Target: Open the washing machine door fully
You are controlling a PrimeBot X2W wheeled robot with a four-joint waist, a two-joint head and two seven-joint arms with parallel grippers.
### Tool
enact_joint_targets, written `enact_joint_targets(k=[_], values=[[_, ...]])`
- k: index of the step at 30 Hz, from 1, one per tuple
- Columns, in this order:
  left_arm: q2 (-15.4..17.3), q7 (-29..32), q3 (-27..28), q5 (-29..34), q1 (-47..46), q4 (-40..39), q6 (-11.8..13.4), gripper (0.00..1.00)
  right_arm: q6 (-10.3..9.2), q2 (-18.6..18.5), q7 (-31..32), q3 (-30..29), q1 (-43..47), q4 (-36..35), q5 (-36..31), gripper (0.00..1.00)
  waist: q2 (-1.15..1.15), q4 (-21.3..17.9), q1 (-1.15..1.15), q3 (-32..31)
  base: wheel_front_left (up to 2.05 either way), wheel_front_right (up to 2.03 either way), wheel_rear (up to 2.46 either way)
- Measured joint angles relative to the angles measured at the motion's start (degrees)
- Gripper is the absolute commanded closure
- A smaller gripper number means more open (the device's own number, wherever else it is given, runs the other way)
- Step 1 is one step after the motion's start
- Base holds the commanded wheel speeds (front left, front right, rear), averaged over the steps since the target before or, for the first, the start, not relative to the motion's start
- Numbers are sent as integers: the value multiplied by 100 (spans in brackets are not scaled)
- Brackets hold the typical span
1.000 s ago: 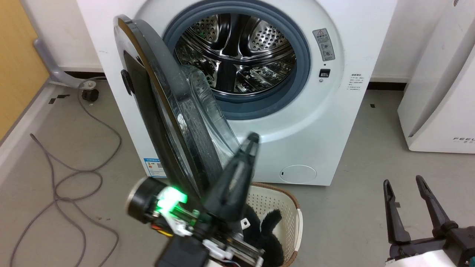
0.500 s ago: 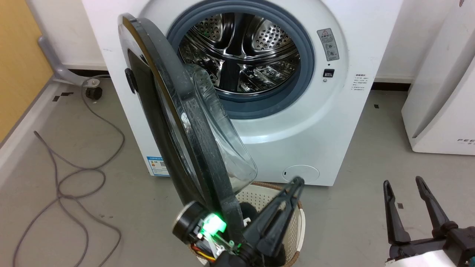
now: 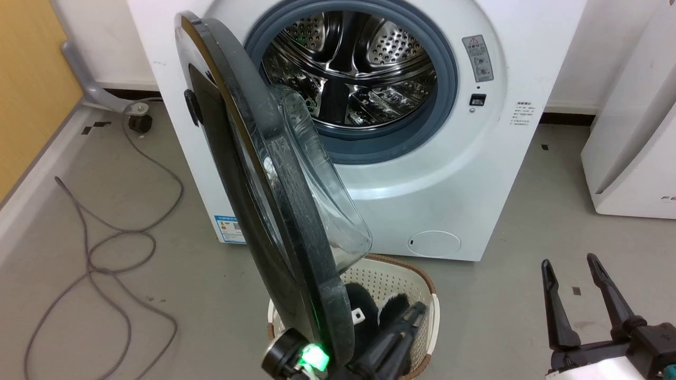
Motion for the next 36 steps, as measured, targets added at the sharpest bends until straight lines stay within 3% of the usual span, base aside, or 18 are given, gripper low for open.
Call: enact_joint_targets(k=[14, 36], values=[[-24, 1, 534, -198, 99, 533, 187, 100, 0, 0, 0, -60, -3, 109, 3, 0, 0, 180, 0, 100, 0, 0, 0], [-51, 0, 918, -126, 406, 234, 222, 100, 0, 4, 0, -103, -4, 127, 52, 0, 0, 1195, 0, 218, 0, 0, 0]])
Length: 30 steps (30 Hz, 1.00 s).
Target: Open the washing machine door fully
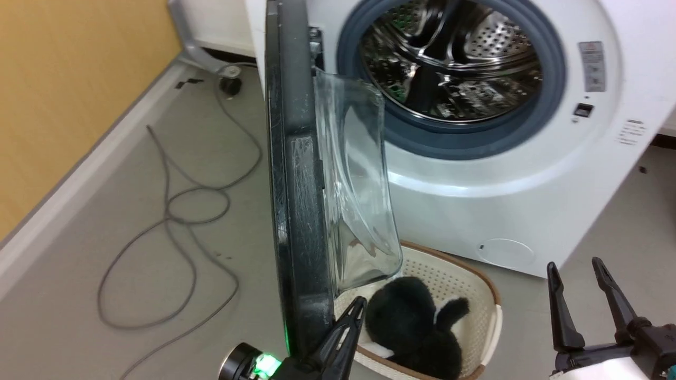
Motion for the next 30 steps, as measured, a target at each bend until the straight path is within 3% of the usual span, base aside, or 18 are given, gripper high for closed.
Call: enact_joint_targets(k=[15, 30], values=[[124, 0, 667, -3, 185, -122, 180, 100, 0, 1, 0, -7, -1, 2, -10, 0, 0, 463, 0, 79, 0, 0, 0], [309, 0, 2098, -238, 276, -33, 461, 100, 0, 1, 0, 10, -13, -5, -66, 0, 0, 532, 0, 298, 0, 0, 0]])
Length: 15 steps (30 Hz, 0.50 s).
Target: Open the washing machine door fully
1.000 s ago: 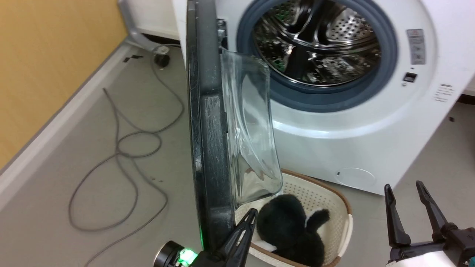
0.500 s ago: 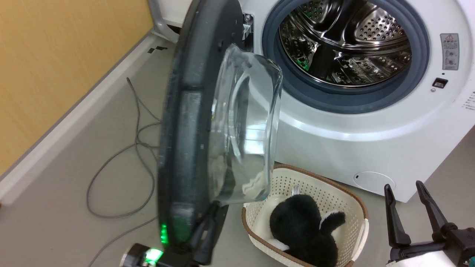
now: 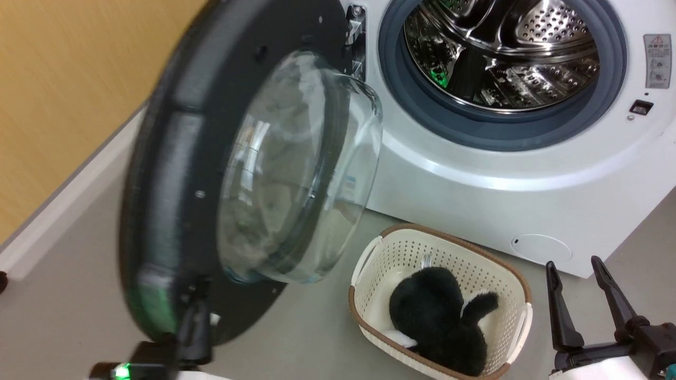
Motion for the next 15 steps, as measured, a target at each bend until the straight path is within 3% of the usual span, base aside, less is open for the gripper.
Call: enact_joint_targets(k=[15], values=[[2, 1, 1617, -182, -433, 369, -27, 100, 0, 0, 0, 19, -254, -29, -151, 0, 0, -32, 0, 432, 0, 0, 0]])
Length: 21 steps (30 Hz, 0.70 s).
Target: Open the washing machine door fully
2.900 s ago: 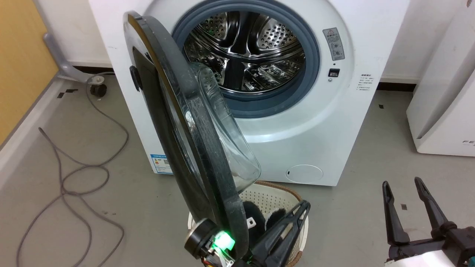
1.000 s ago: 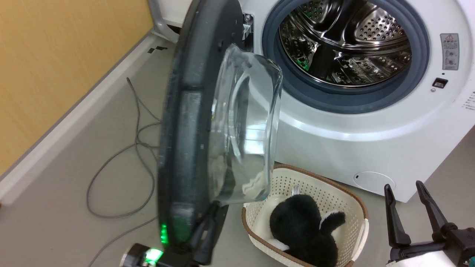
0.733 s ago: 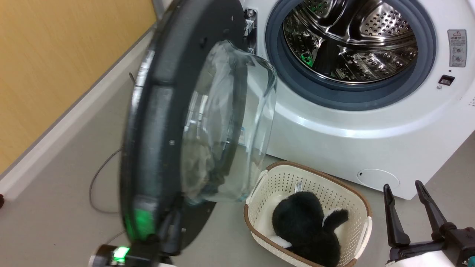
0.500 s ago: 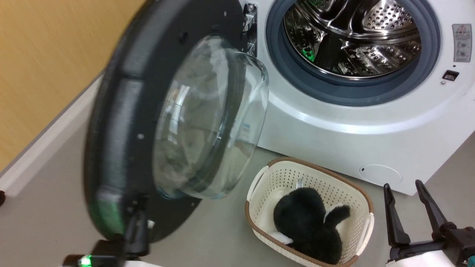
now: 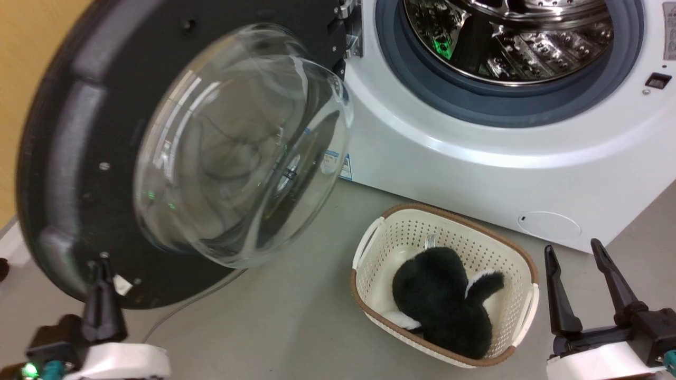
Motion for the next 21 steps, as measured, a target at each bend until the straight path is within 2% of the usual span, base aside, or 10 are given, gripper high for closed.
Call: enact_joint_targets(k=[9, 14, 21], values=[[147, -1, 777, -54, -643, 506, -193, 100, 0, 1, 0, 16, -138, 3, -81, 0, 0, -101, 0, 210, 0, 0, 0], [320, -1, 982, -53, -1079, 993, -366, 100, 0, 2, 0, 13, -211, -5, -114, 0, 0, -157, 0, 340, 0, 0, 0], [513, 0, 1201, -49, -1741, 1647, -485, 100, 0, 2, 0, 3, -347, -15, -243, 0, 0, -234, 0, 545, 0, 0, 0]])
